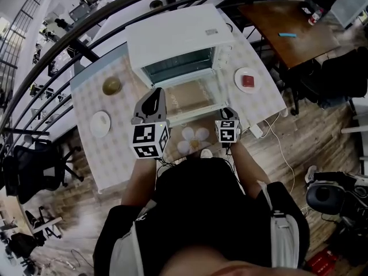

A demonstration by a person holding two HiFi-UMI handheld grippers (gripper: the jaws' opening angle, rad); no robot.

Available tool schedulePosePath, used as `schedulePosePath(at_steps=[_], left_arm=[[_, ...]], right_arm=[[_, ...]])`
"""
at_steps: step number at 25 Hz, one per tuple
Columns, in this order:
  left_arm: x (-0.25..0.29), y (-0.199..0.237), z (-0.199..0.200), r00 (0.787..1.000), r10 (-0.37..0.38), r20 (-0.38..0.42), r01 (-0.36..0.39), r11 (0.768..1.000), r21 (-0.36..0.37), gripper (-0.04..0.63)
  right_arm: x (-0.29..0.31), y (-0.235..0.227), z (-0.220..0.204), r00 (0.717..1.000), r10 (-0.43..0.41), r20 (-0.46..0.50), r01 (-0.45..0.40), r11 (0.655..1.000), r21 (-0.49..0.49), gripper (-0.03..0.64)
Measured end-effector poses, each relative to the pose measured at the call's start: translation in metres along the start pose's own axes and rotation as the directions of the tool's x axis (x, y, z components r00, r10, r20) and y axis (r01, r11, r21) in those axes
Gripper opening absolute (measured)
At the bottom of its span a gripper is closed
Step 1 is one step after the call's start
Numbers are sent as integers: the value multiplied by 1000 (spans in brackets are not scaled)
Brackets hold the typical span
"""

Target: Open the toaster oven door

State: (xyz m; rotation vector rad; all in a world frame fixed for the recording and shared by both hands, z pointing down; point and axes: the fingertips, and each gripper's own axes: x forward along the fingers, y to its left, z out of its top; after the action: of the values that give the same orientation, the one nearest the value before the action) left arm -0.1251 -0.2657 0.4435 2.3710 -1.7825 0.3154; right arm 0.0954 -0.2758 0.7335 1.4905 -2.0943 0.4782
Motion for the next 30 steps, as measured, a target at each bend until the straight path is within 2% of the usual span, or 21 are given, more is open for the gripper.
schedulePosePath(at_steps=[7, 13, 17, 30], left_arm=[[-2, 0, -3, 1000, 6, -5, -6, 1000, 4, 15], [1, 4, -10, 1000, 4, -22, -4, 1000, 0, 15], [6, -3, -11, 999, -16, -29, 16, 1000, 4, 15], [9, -8, -4, 999, -45, -16, 45, 999, 12, 15]], right_arm=[[12, 0, -28, 999, 5, -50, -5, 1000, 5, 69], [16, 2, -29, 999, 20, -51, -20, 1000, 4, 69], [18, 2, -32, 995, 61, -73, -59, 998, 35, 71], [19, 2, -34, 995, 35, -97, -30, 998, 47, 72]])
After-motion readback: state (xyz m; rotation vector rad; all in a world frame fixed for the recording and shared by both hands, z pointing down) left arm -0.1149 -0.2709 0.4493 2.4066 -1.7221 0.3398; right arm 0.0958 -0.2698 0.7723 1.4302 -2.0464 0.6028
